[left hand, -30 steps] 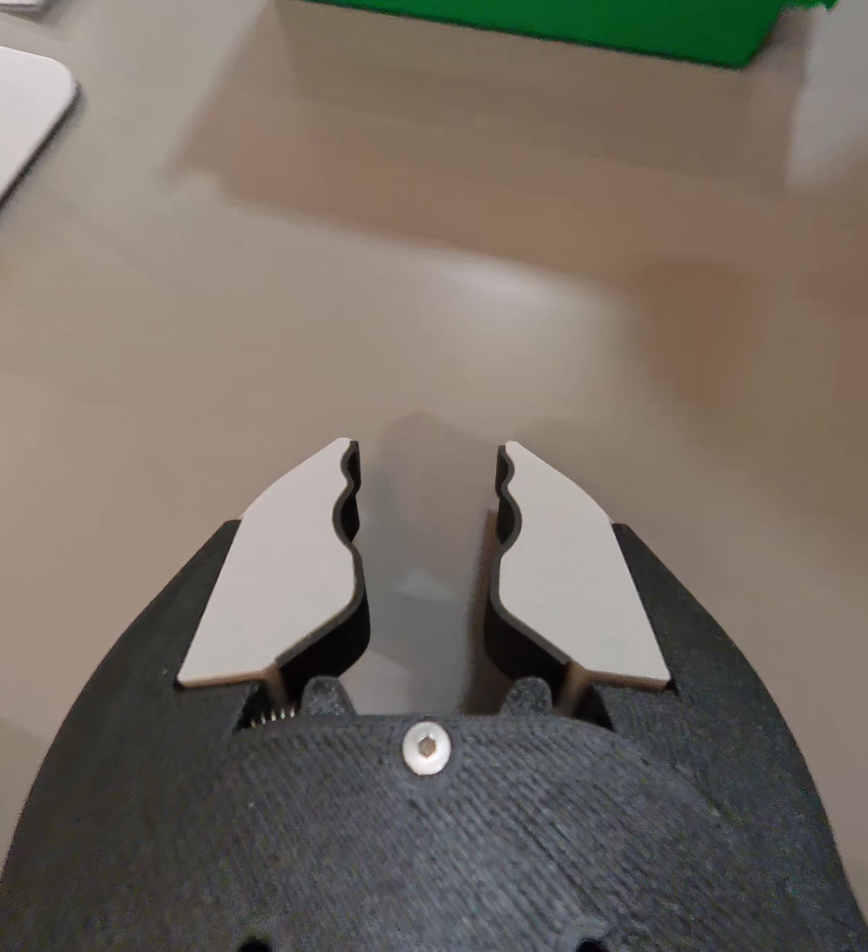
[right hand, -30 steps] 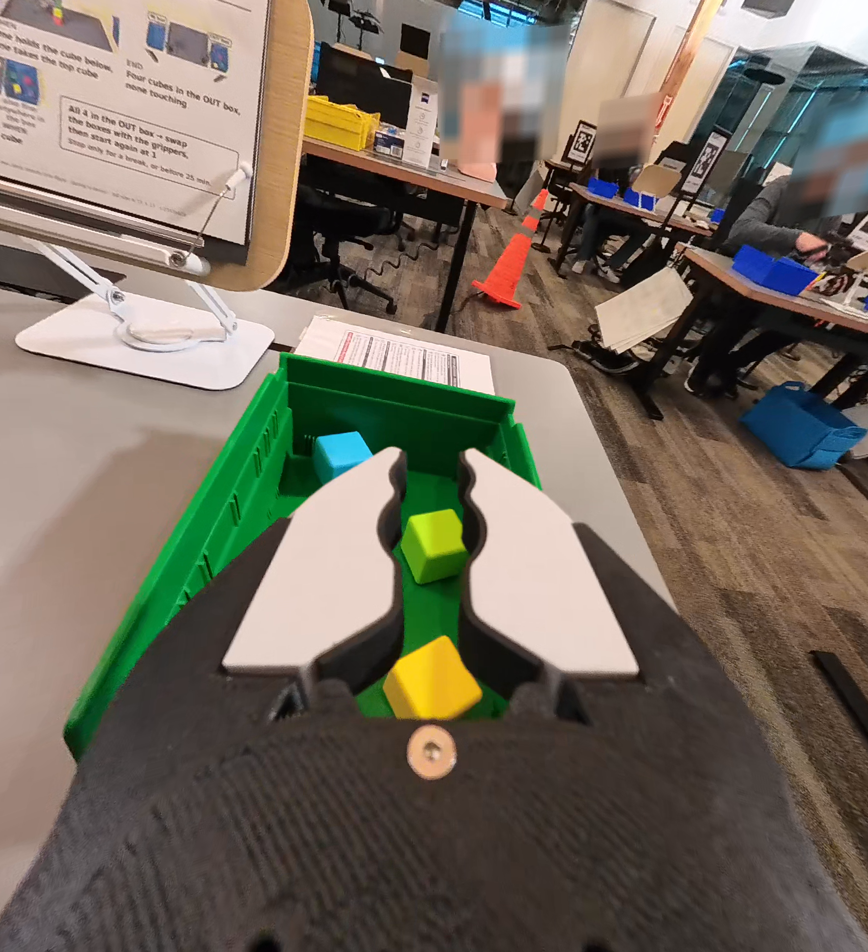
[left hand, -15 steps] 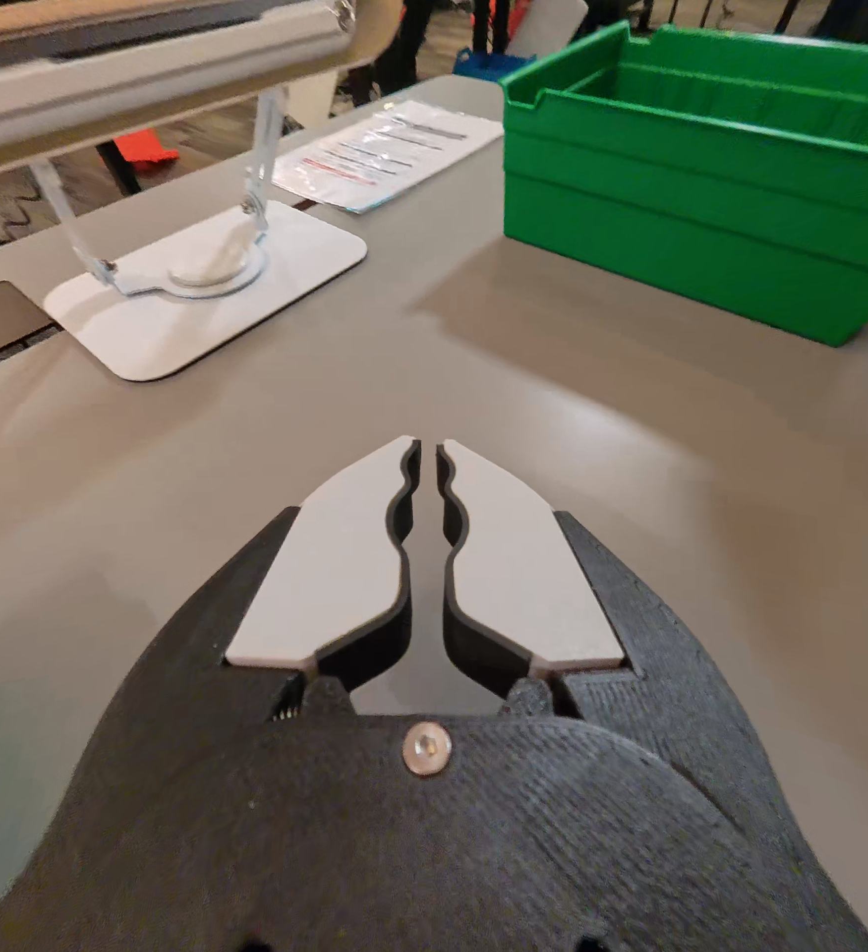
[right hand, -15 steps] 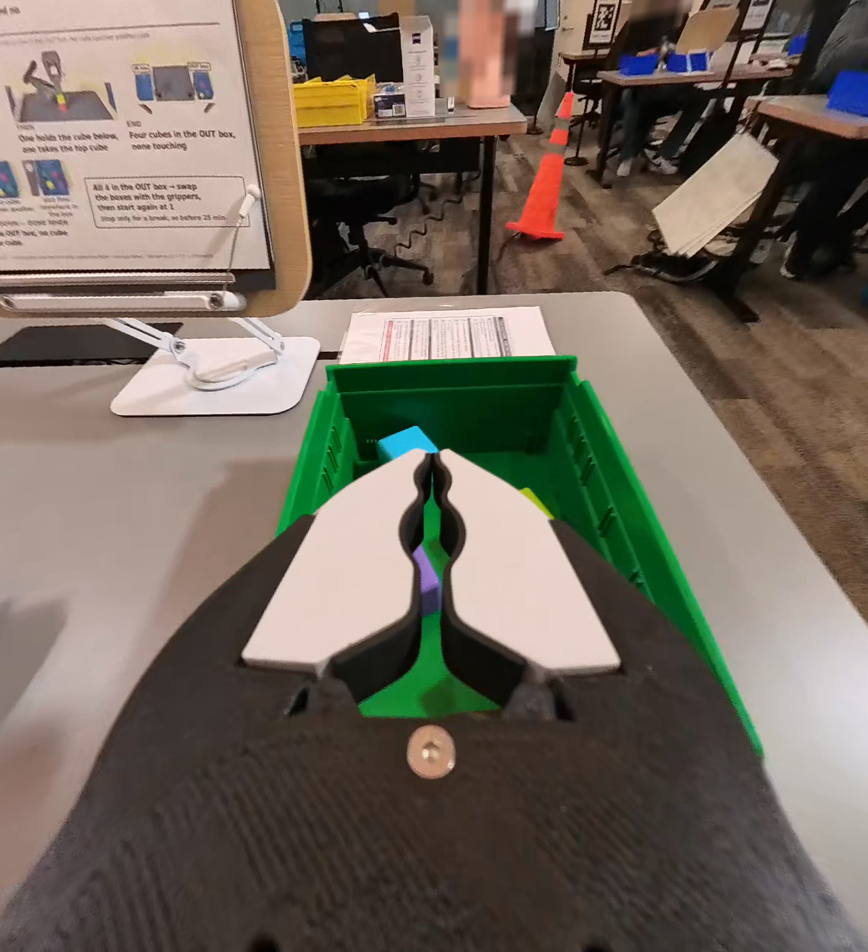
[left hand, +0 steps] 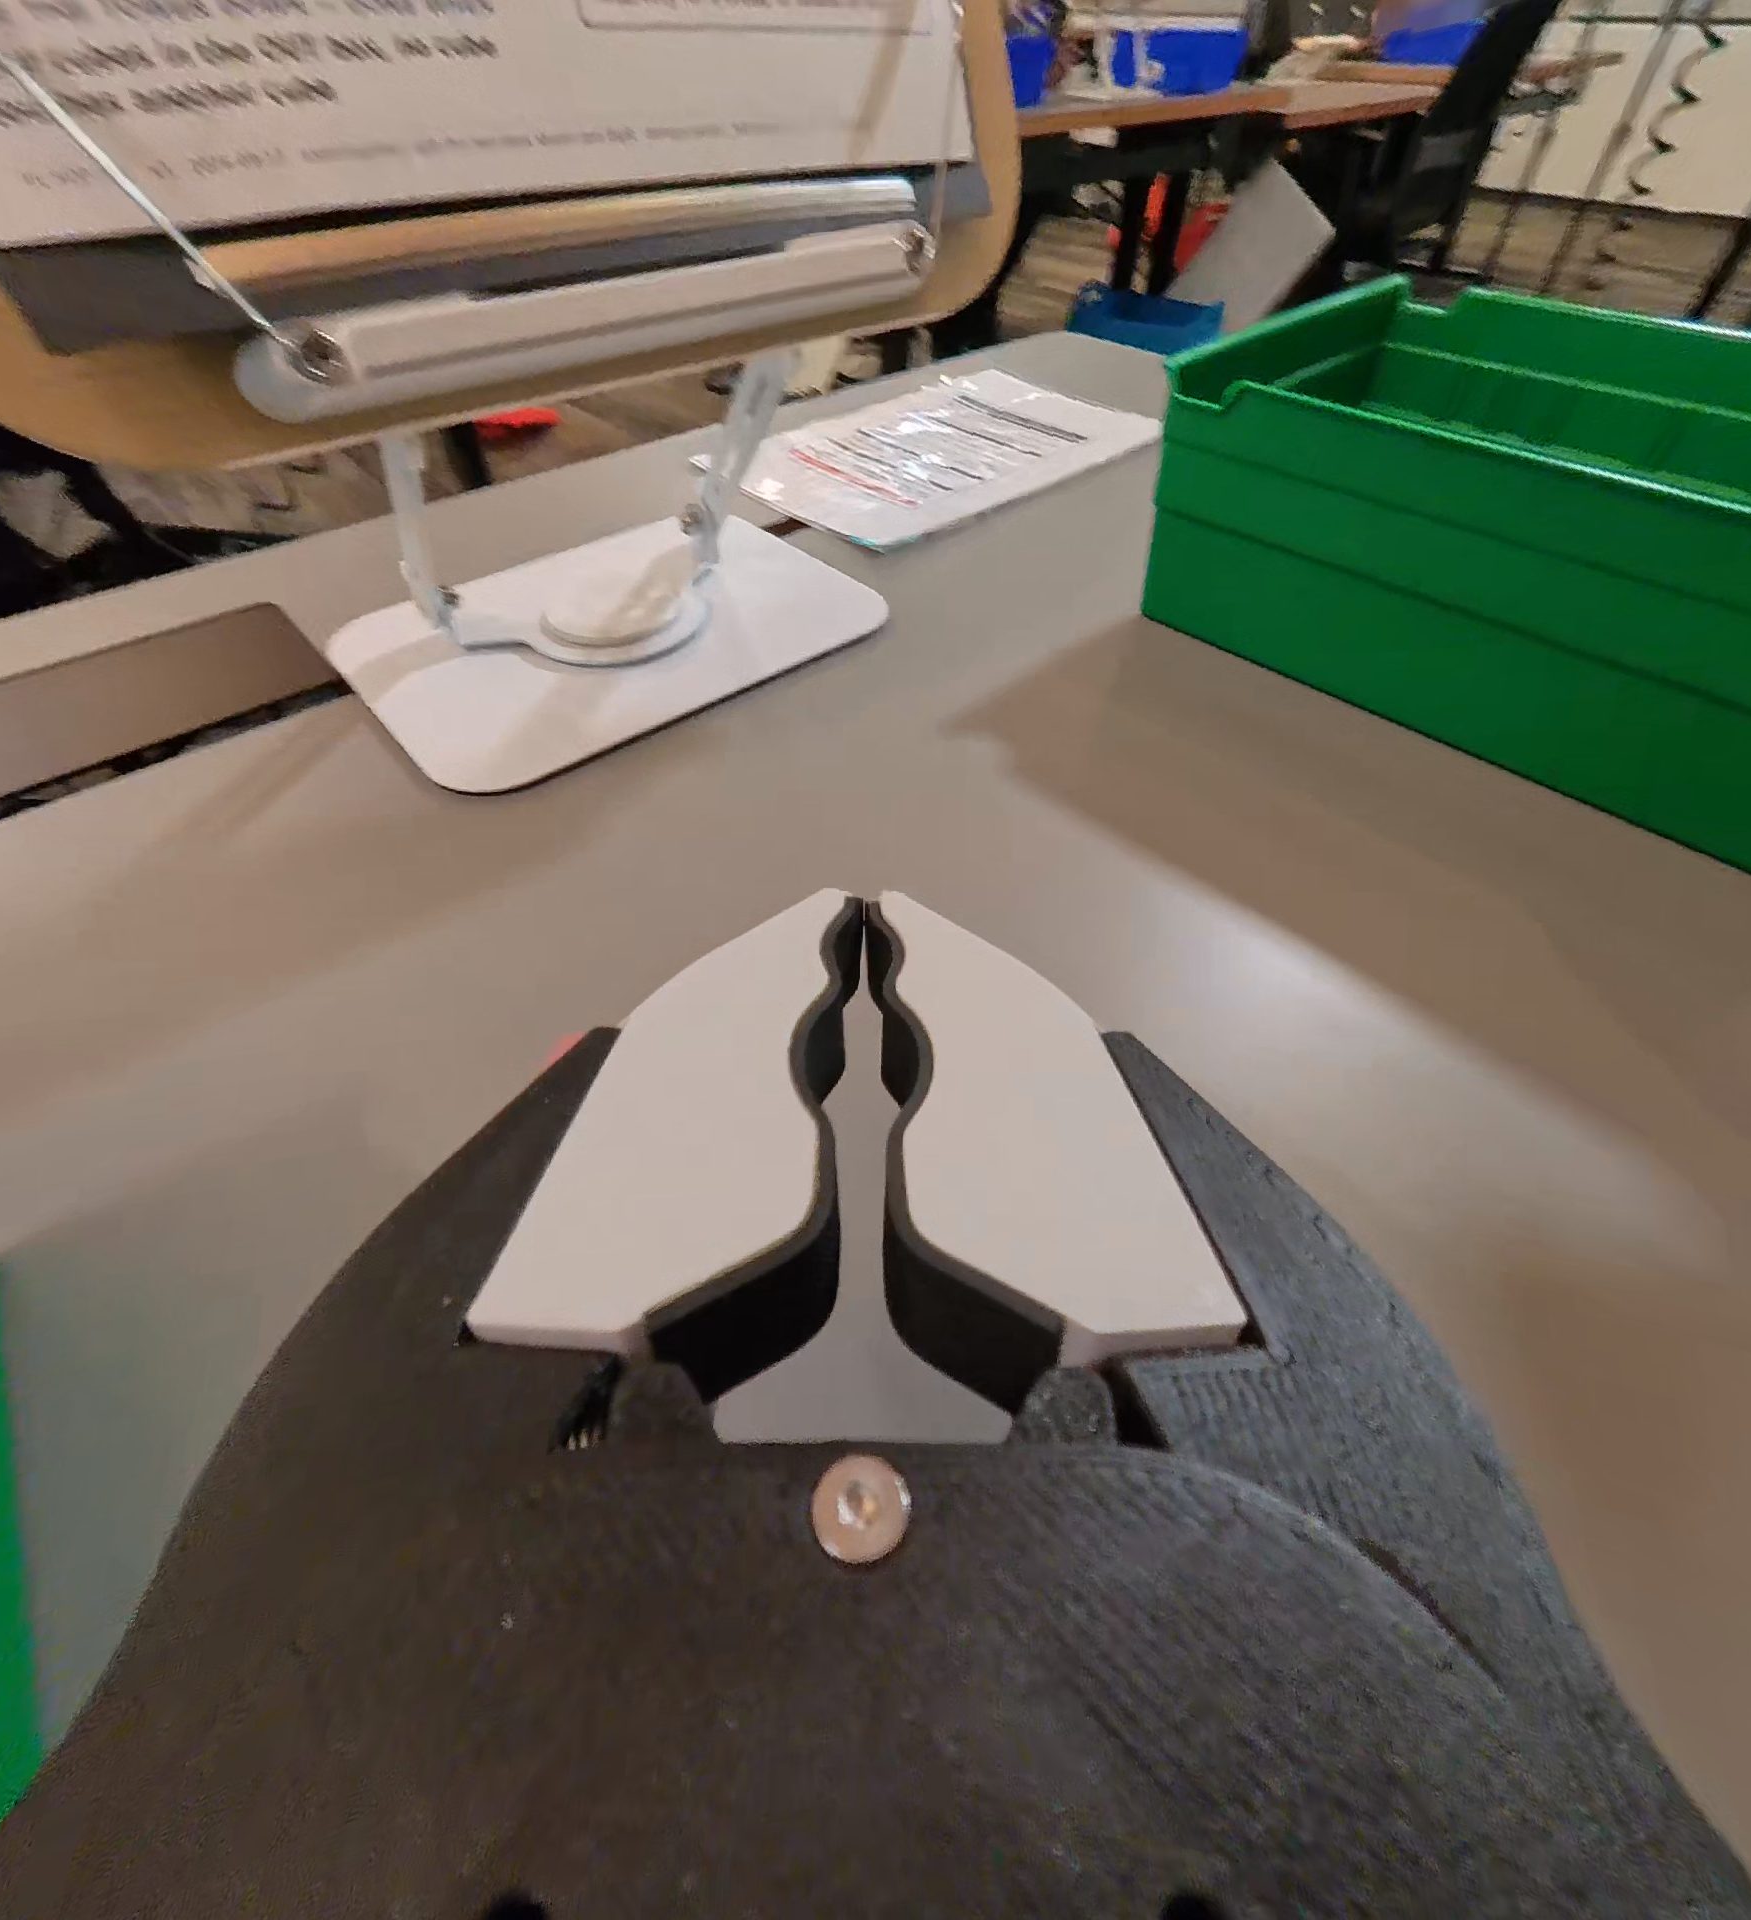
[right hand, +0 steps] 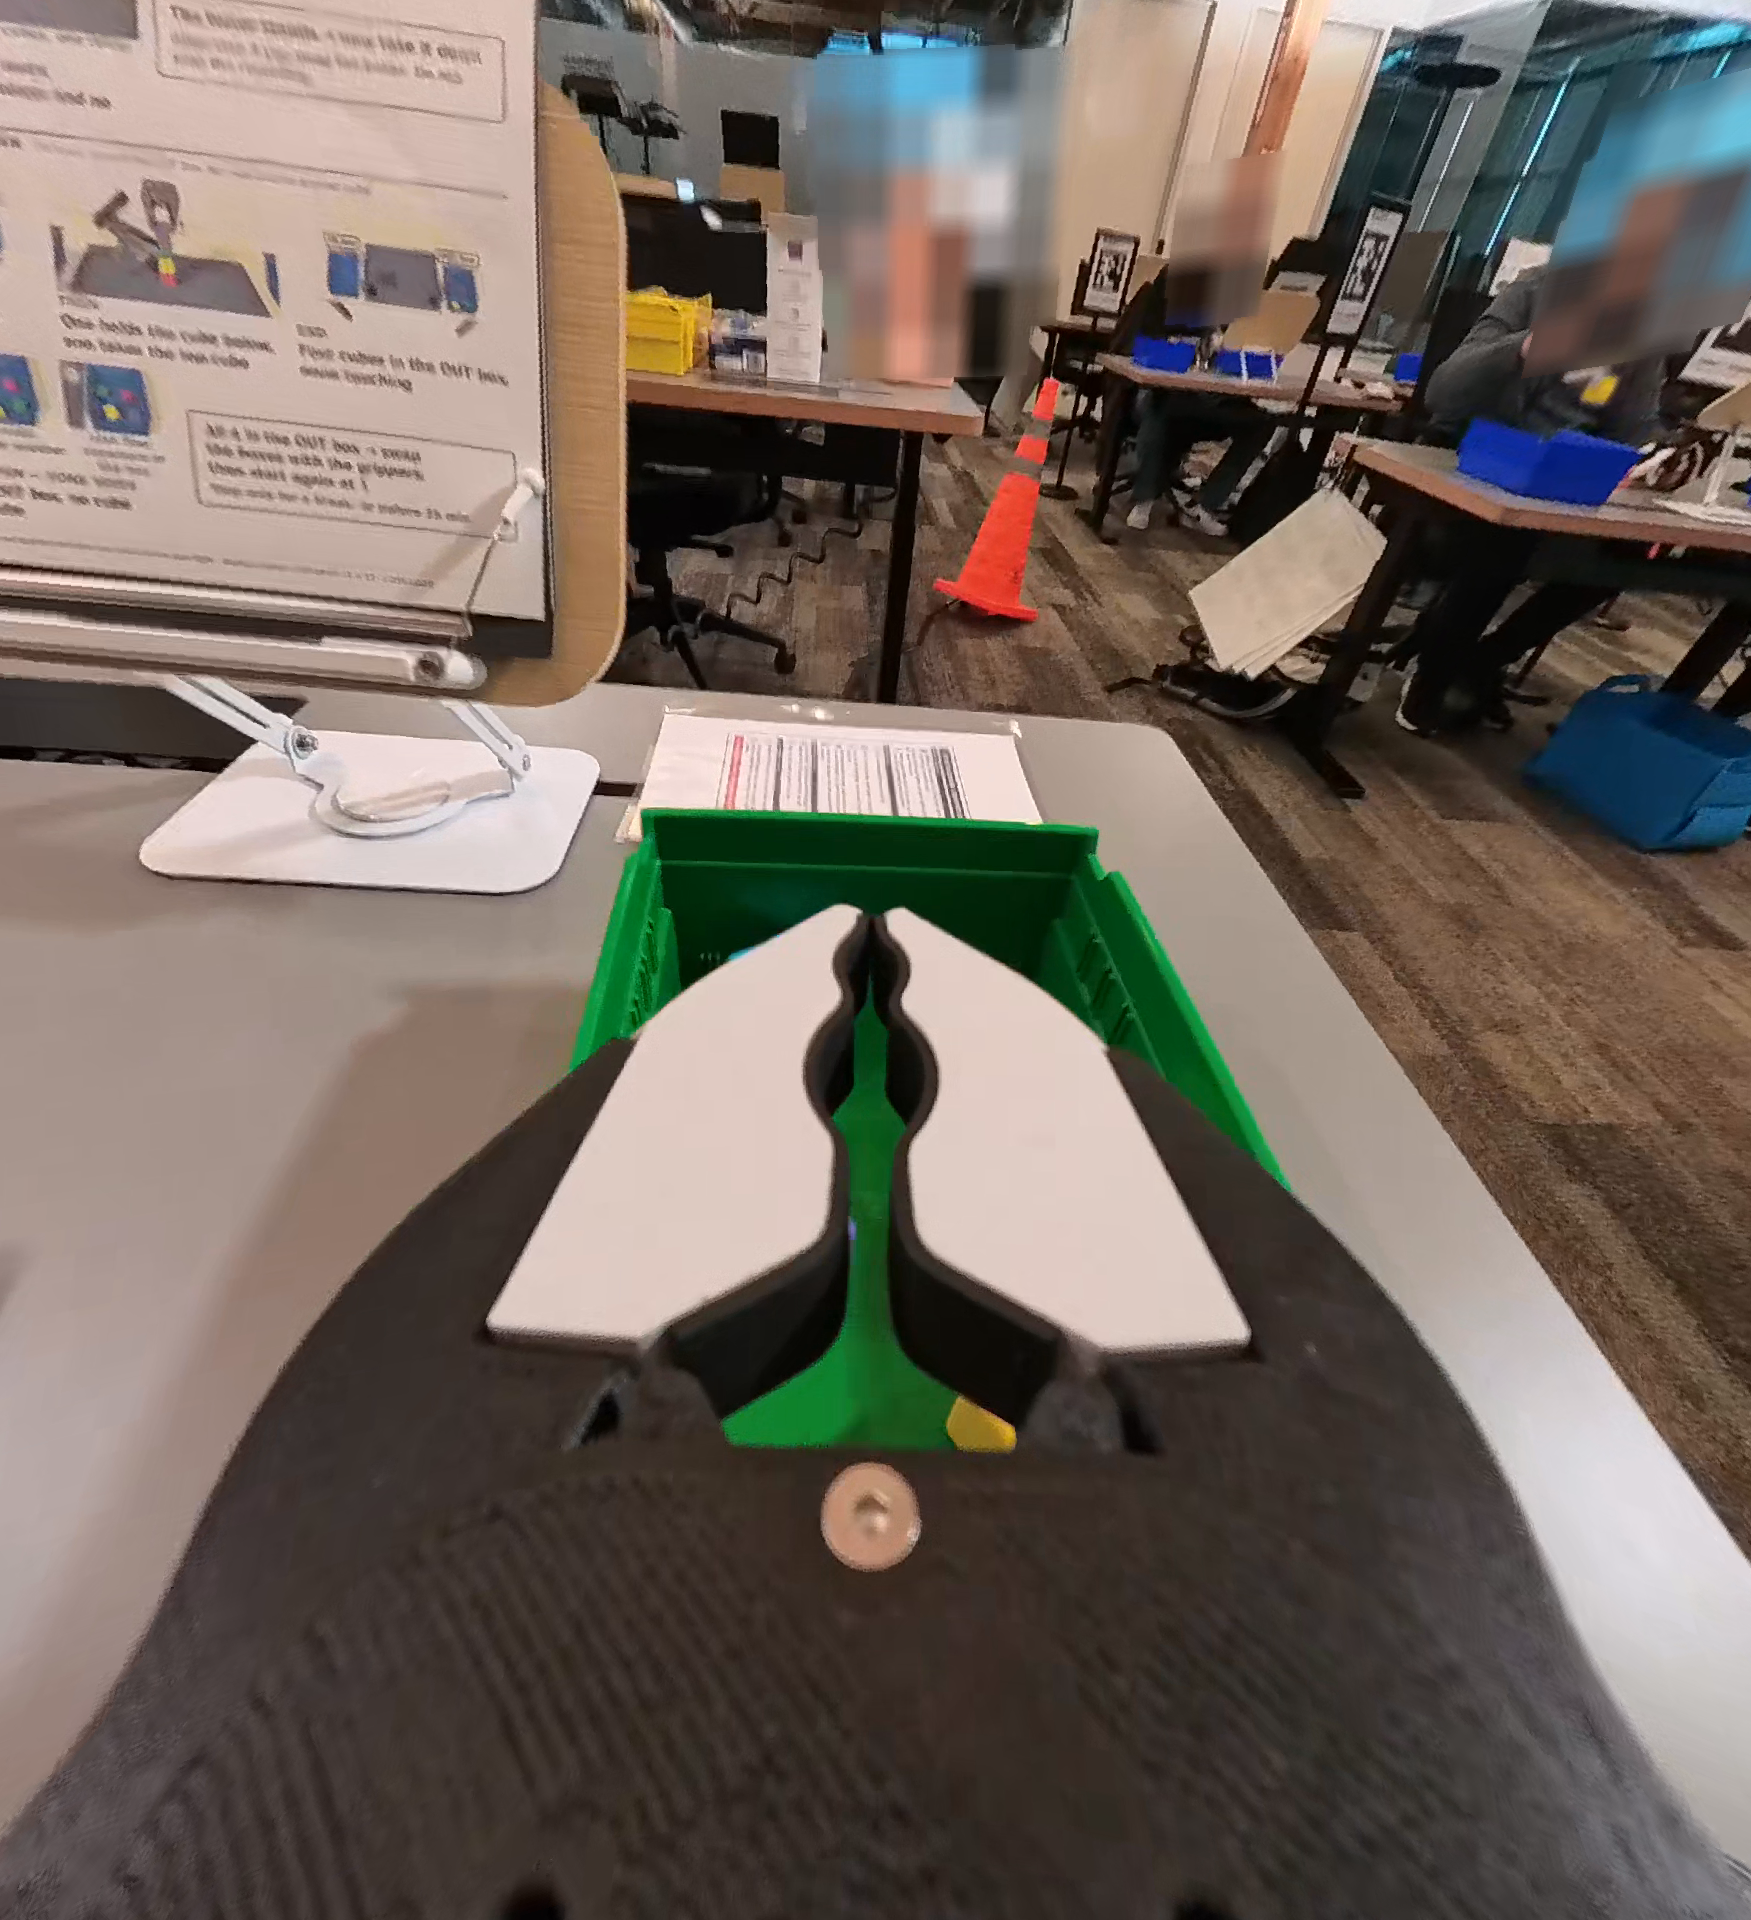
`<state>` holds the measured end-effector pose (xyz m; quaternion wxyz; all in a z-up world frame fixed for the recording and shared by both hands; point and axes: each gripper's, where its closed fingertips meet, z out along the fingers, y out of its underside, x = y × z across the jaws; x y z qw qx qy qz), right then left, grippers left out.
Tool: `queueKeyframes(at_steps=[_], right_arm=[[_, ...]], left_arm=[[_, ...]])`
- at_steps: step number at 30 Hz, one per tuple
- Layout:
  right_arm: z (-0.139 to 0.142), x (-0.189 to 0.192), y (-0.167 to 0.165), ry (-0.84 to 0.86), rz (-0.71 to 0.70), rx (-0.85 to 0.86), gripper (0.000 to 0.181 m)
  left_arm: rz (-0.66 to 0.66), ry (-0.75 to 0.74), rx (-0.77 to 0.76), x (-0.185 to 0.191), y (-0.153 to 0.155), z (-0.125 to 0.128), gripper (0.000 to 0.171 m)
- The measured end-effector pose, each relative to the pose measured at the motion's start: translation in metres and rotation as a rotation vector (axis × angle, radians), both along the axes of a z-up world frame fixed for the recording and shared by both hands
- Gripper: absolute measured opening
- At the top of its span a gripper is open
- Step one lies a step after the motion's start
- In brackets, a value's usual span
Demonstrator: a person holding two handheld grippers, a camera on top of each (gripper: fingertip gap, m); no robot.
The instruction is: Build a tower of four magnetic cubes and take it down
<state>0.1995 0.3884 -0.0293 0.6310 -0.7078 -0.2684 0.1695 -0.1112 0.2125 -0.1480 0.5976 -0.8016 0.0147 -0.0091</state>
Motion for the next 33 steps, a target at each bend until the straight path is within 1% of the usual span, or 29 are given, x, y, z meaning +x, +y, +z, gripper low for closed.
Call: queueKeyframes(at_steps=[3,5,6,9,13,17,18,20,21,23,25,29,31,33], right_arm=[[0.003,-0.001,-0.003,0.026,0.006,0.006,0.000],[0.005,-0.002,-0.004,0.053,0.016,-0.002,0.000],[0.006,-0.001,-0.004,0.065,0.018,-0.012,0.000],[0.007,0.002,-0.002,0.103,0.013,-0.039,0.001],[0.007,0.003,-0.001,0.145,0.029,-0.078,0.008],[0.004,-0.001,-0.004,0.155,0.079,-0.093,0.015],[0.002,-0.003,-0.004,0.147,0.092,-0.098,0.016],[-0.002,-0.007,-0.007,0.128,0.131,-0.117,0.021],[-0.004,-0.010,-0.010,0.120,0.158,-0.130,0.023],[-0.008,-0.014,-0.014,0.115,0.195,-0.153,0.025],[-0.012,-0.018,-0.017,0.101,0.225,-0.169,0.026],[-0.020,-0.028,-0.025,0.075,0.278,-0.187,0.032],[-0.023,-0.040,-0.039,0.049,0.350,-0.202,0.038],[-0.020,-0.058,-0.060,0.050,0.425,-0.181,0.040]], left_arm=[[0.110,0.057,0.075,-0.010,-0.003,0.009,0.009],[0.083,0.082,0.058,-0.004,-0.003,0.007,0.012],[0.075,0.070,0.045,-0.002,-0.002,0.006,0.016],[0.049,0.010,0.031,0.004,-0.001,0.002,0.020],[0.034,-0.048,-0.001,0.004,-0.001,-0.004,0.021],[-0.004,-0.170,-0.061,0.009,0.001,-0.017,0.027],[-0.025,-0.203,-0.085,0.013,0.001,-0.021,0.032],[-0.062,-0.241,-0.150,0.019,0.002,-0.031,0.054],[-0.073,-0.236,-0.183,0.022,0.002,-0.036,0.060],[-0.079,-0.204,-0.208,0.024,0.002,-0.041,0.064],[-0.091,-0.185,-0.194,0.027,0.003,-0.039,0.065],[-0.109,-0.213,-0.209,0.033,0.002,-0.040,0.070],[-0.112,-0.241,-0.217,0.034,0.002,-0.041,0.071],[-0.106,-0.249,-0.215,0.032,0.002,-0.041,0.071]])
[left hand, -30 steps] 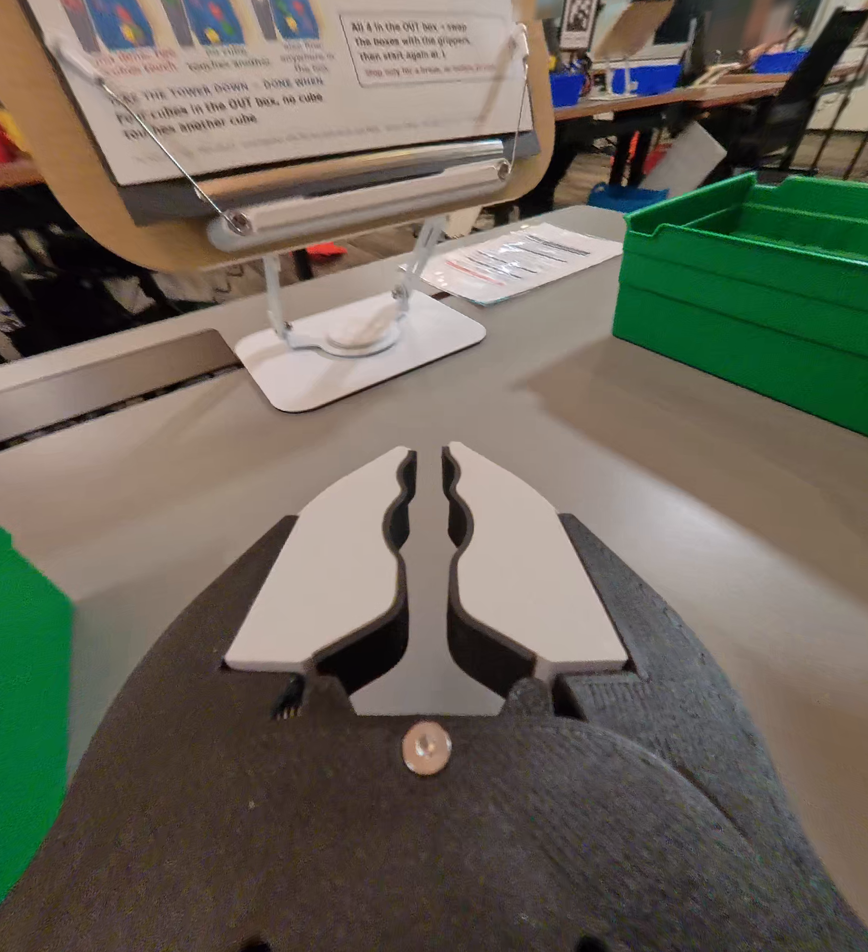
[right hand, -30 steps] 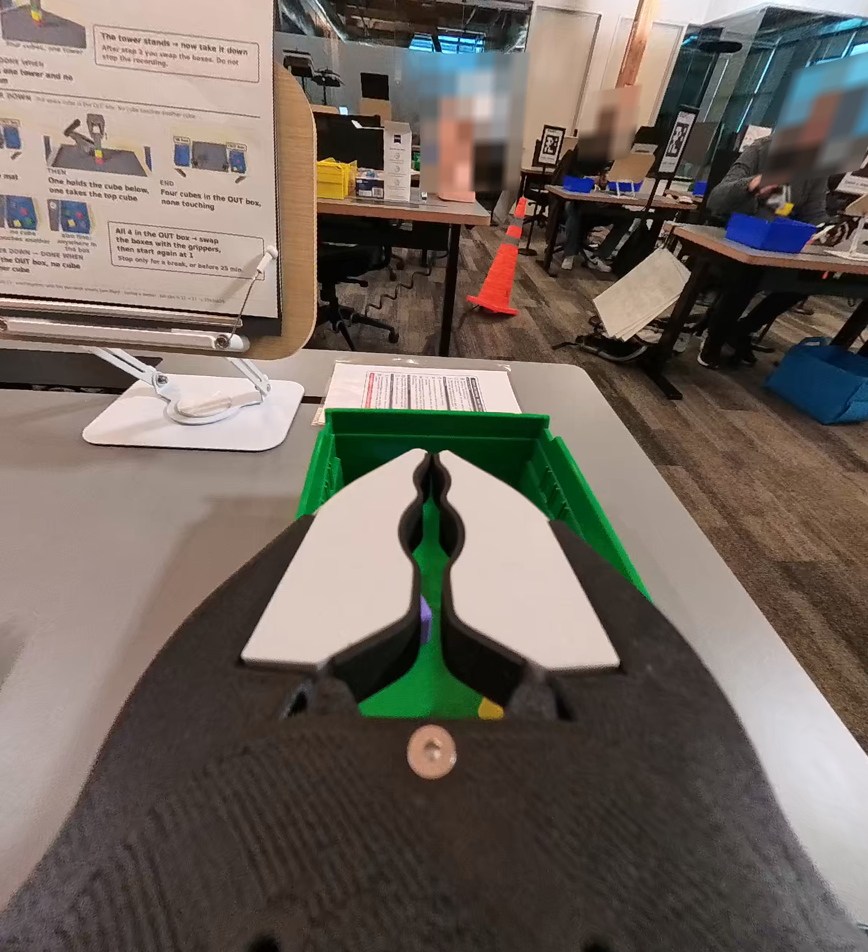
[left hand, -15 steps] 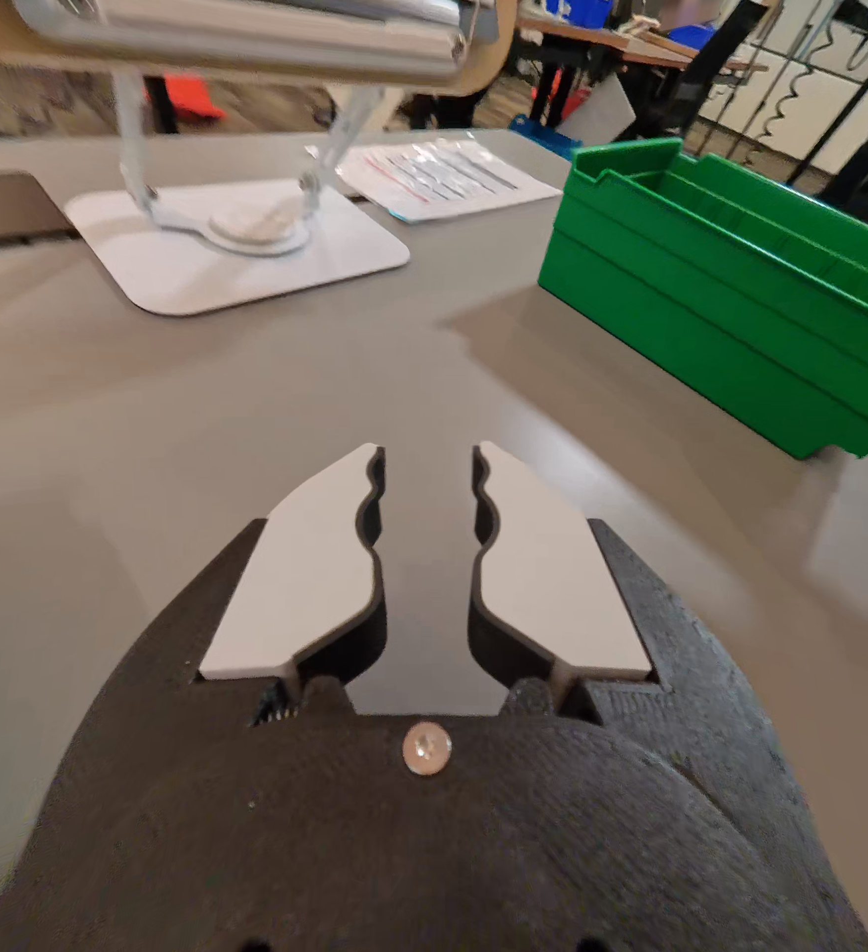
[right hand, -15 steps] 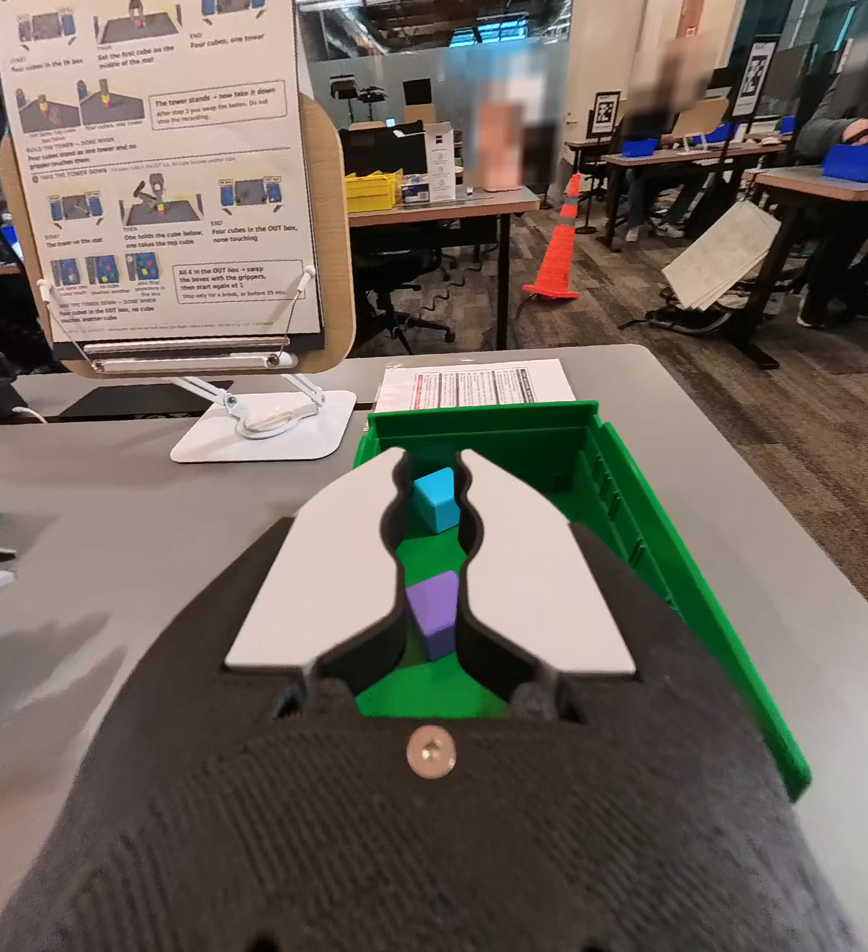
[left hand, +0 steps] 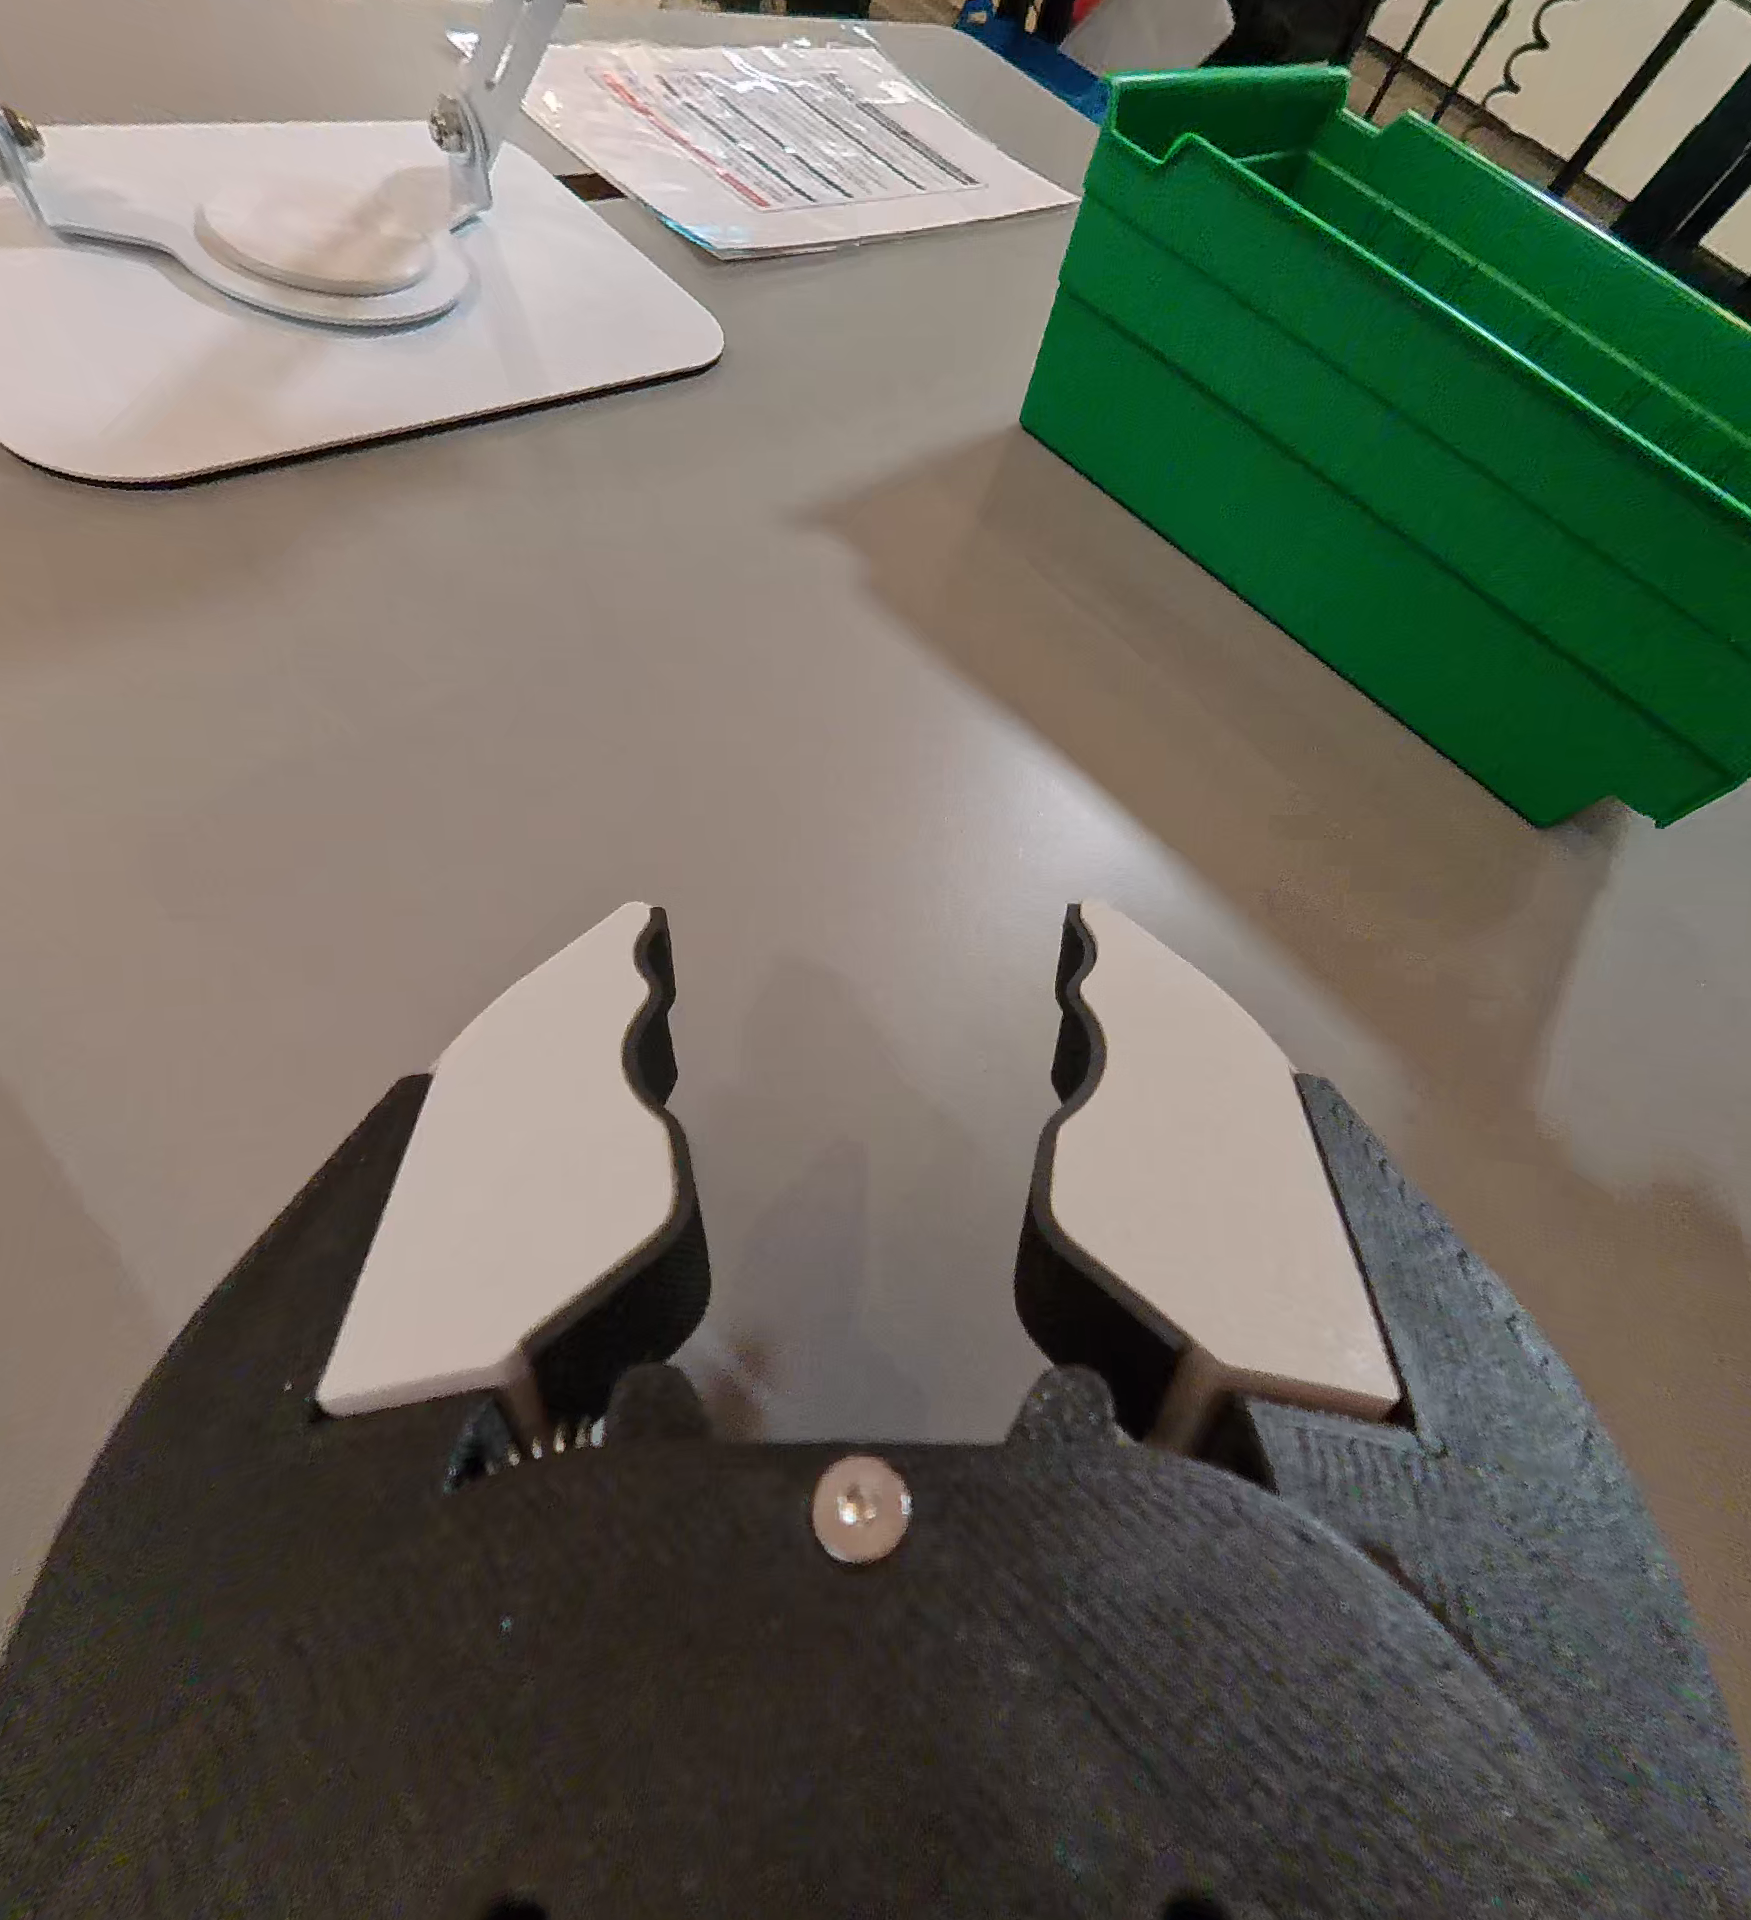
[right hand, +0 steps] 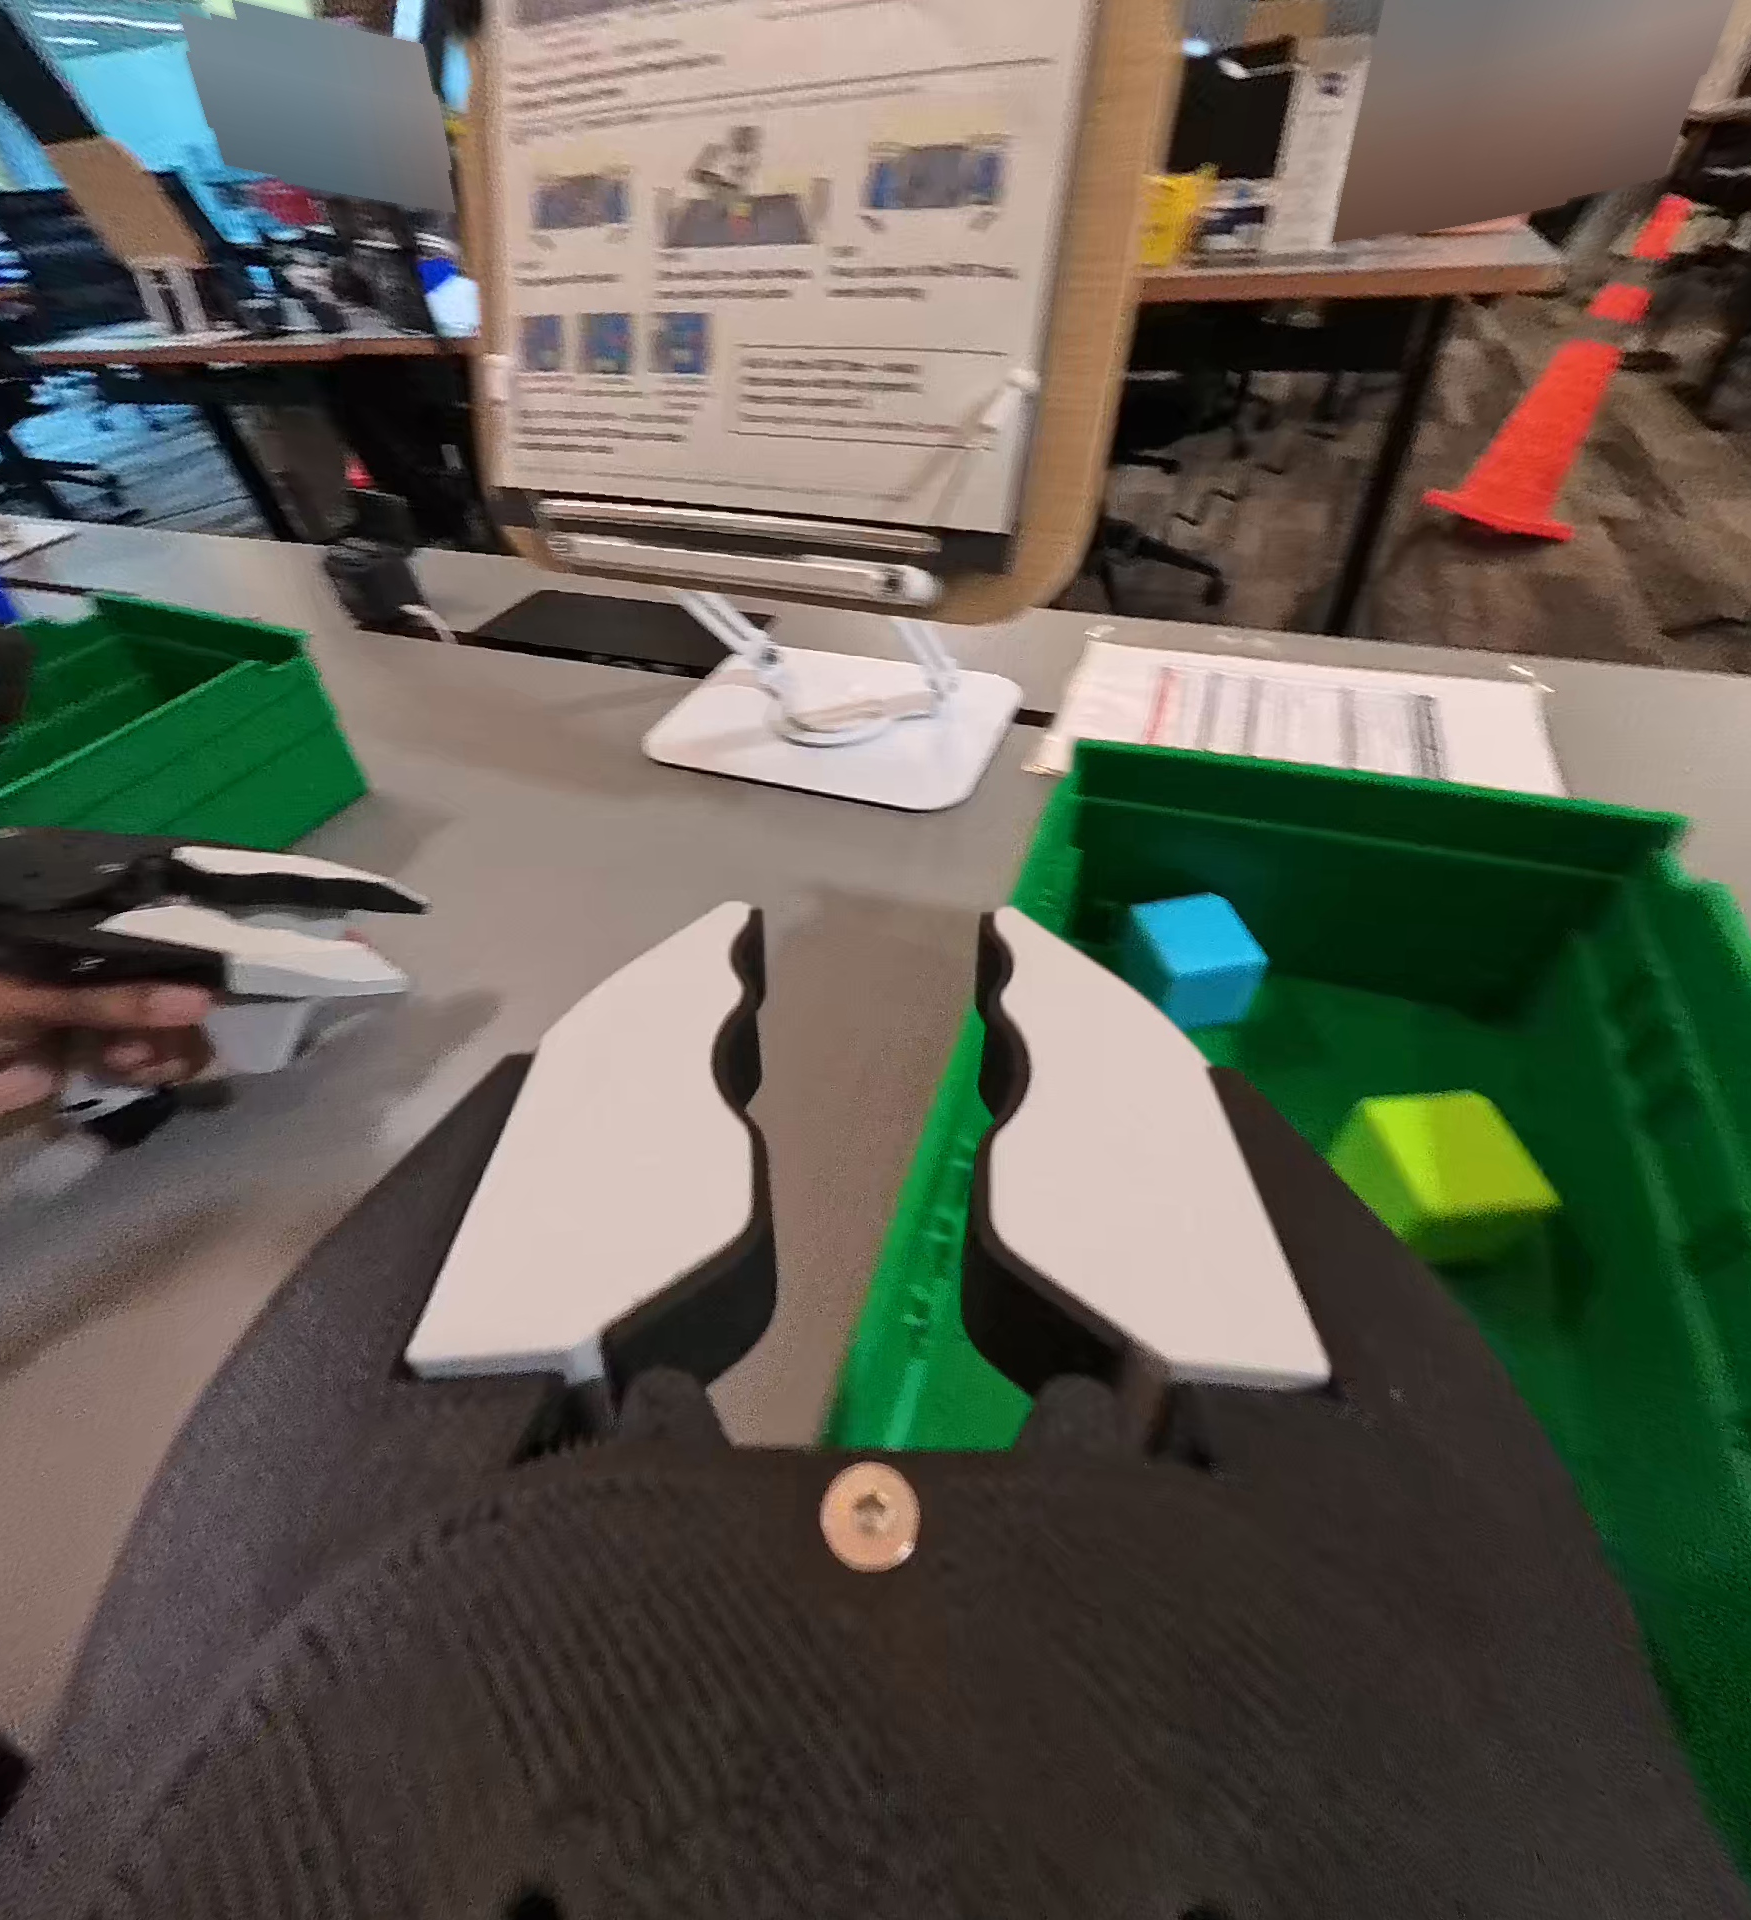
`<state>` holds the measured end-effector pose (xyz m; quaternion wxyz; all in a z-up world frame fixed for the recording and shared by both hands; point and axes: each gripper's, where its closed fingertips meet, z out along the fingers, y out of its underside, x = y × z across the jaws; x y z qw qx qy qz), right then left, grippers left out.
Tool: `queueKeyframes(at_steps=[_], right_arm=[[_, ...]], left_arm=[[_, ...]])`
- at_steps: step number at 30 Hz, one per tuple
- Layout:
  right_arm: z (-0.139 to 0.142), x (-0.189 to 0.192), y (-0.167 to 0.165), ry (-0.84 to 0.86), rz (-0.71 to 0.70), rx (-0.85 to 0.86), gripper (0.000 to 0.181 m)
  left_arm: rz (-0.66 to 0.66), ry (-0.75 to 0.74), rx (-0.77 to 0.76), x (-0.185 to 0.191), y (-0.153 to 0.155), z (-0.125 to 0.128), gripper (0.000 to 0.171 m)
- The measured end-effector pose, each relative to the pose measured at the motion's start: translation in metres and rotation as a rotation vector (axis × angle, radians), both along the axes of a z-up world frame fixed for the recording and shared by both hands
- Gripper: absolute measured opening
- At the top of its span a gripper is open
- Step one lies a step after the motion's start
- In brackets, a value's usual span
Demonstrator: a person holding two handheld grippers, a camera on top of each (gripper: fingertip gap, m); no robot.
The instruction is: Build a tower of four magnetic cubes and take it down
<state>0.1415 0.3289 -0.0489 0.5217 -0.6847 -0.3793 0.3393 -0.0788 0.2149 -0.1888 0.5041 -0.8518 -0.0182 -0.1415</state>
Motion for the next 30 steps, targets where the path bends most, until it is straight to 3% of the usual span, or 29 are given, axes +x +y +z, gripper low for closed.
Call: queueKeyframes(at_steps=[4,11,16,20,25,30], right_arm=[[-0.009,-0.048,-0.056,0.017,0.178,-0.030,0.046],[-0.089,-0.102,-0.128,-0.162,0.371,-0.170,0.064],[-0.137,-0.101,-0.120,-0.349,0.333,-0.143,0.061],[-0.138,-0.098,-0.109,-0.308,0.306,-0.199,0.055],[-0.146,-0.095,-0.104,-0.330,0.295,-0.237,0.056],[-0.147,-0.099,-0.115,-0.332,0.339,-0.247,0.051]], left_arm=[[0.004,0.005,0.001,0.000,0.000,0.000,0.072],[0.000,0.023,-0.016,0.002,0.000,-0.004,0.075],[-0.046,-0.027,-0.010,0.014,0.000,-0.002,0.094],[-0.086,-0.098,-0.040,0.028,-0.001,-0.004,0.094],[-0.085,-0.071,-0.074,0.028,-0.001,-0.011,0.094],[-0.074,-0.086,-0.076,0.027,0.000,-0.011,0.094]])
